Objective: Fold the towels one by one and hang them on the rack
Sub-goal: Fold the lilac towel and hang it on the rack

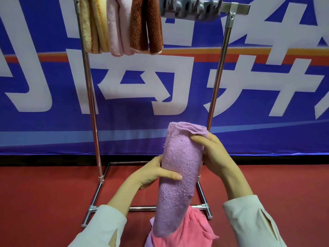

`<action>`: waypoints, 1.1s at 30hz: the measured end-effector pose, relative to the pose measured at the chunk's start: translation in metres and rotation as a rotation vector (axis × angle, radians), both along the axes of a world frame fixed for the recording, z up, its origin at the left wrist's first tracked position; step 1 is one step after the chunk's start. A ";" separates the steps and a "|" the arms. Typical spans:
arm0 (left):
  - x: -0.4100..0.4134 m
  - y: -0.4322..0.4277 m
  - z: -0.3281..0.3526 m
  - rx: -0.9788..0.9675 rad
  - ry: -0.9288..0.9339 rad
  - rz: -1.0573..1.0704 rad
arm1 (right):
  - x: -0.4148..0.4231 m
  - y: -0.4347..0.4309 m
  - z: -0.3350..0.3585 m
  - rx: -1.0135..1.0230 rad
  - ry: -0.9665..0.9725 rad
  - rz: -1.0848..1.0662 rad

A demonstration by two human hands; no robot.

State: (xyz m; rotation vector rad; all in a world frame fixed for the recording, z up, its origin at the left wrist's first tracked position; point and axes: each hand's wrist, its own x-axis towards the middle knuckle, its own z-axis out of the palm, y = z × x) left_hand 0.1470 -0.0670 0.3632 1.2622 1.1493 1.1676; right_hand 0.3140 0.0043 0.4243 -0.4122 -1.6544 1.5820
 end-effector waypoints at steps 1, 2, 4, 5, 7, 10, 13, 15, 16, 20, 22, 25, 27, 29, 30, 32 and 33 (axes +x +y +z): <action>0.001 0.000 -0.001 -0.025 0.005 -0.025 | 0.000 0.002 0.001 -0.062 0.012 -0.015; 0.002 0.000 -0.003 -0.046 0.008 -0.043 | 0.000 0.005 0.001 -0.112 0.029 -0.027; 0.003 -0.001 -0.005 -0.085 0.004 -0.062 | 0.001 0.008 0.003 -0.205 0.092 -0.060; 0.002 -0.002 -0.006 -0.104 -0.004 -0.066 | 0.001 0.010 0.004 -0.256 0.127 -0.087; 0.000 -0.003 -0.006 -0.140 -0.019 -0.069 | 0.002 0.014 0.007 -0.347 0.172 -0.158; -0.005 -0.005 -0.005 -0.189 -0.048 -0.066 | 0.003 0.021 0.006 -0.489 0.210 -0.244; -0.009 -0.008 0.000 -0.203 -0.068 -0.046 | 0.008 0.029 -0.001 -0.619 0.257 -0.288; -0.013 -0.009 0.005 -0.166 -0.107 -0.001 | 0.012 0.033 -0.005 -0.689 0.298 -0.315; -0.015 -0.009 0.008 -0.139 -0.149 0.023 | 0.014 0.036 -0.009 -0.727 0.319 -0.327; -0.013 -0.008 0.024 -0.029 -0.304 0.071 | 0.013 0.045 -0.025 -0.868 0.365 -0.318; -0.006 -0.007 0.033 0.013 -0.333 0.082 | 0.007 0.045 -0.031 -0.933 0.342 -0.307; 0.003 -0.003 0.045 0.069 -0.357 0.136 | 0.000 0.032 -0.034 -1.052 0.240 -0.140; 0.005 0.000 0.048 0.100 -0.372 0.173 | -0.002 0.025 -0.033 -0.981 0.029 0.002; 0.006 0.002 0.048 0.091 -0.349 0.205 | -0.003 0.022 -0.032 -0.789 -0.195 0.045; 0.005 0.002 0.046 0.078 -0.322 0.223 | -0.004 0.021 -0.031 -0.709 -0.244 0.044; 0.004 0.003 0.041 0.052 -0.276 0.254 | -0.006 0.021 -0.029 -0.605 -0.247 0.032; 0.003 0.003 0.039 0.041 -0.263 0.268 | -0.006 0.021 -0.028 -0.577 -0.240 0.028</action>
